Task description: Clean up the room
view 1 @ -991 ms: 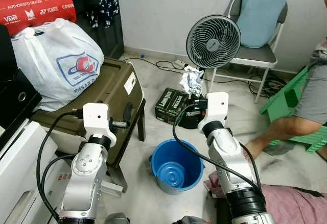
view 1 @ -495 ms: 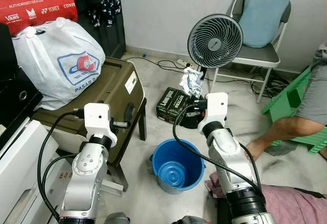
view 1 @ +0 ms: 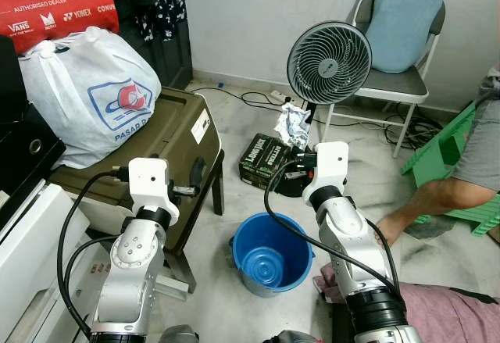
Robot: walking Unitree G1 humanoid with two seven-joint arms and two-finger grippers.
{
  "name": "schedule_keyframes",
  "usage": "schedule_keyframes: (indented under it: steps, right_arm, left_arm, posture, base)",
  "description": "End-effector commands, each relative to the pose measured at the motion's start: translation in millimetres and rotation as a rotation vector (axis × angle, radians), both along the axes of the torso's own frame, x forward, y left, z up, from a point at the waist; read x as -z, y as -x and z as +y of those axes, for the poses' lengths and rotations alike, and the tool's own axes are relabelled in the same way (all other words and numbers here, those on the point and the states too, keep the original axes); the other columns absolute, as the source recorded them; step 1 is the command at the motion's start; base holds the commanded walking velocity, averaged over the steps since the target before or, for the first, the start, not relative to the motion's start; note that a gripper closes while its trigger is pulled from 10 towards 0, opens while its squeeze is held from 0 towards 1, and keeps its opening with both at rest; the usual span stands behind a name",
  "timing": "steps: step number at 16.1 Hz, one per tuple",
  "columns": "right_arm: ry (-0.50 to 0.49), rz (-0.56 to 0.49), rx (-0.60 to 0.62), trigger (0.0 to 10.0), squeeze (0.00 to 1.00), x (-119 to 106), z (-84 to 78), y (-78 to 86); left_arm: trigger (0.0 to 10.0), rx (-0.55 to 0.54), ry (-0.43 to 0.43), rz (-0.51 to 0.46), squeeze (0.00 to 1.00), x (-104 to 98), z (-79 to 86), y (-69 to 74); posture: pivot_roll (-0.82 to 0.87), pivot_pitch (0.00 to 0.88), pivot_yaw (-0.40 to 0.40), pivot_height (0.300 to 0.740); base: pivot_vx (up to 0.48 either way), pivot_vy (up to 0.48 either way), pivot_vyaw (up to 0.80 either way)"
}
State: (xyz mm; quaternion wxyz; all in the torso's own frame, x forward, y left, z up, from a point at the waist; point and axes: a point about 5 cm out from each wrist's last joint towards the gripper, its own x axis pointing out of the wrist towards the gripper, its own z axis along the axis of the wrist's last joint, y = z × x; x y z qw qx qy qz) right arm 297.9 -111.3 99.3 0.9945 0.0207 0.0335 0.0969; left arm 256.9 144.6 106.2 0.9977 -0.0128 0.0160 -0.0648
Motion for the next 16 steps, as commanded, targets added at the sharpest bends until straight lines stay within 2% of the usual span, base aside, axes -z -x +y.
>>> schedule_keyframes:
  steps: [1,16]
  right_arm:
    - [-0.002,-0.006,0.010,10.0,0.00,-3.5,-0.4,-2.0]
    - [-0.002,-0.006,0.010,10.0,0.00,-3.5,-0.4,-2.0]
  left_arm:
    - [10.0,0.002,0.002,0.011,0.00,1.0,-0.5,-1.0]
    - [10.0,0.002,0.002,0.011,0.00,1.0,-0.5,-1.0]
  posture:
    - [0.03,0.000,-0.036,0.740]
    - [0.03,0.000,-0.036,0.740]
  base:
    - [0.000,0.000,0.00]
    - [0.000,0.000,0.00]
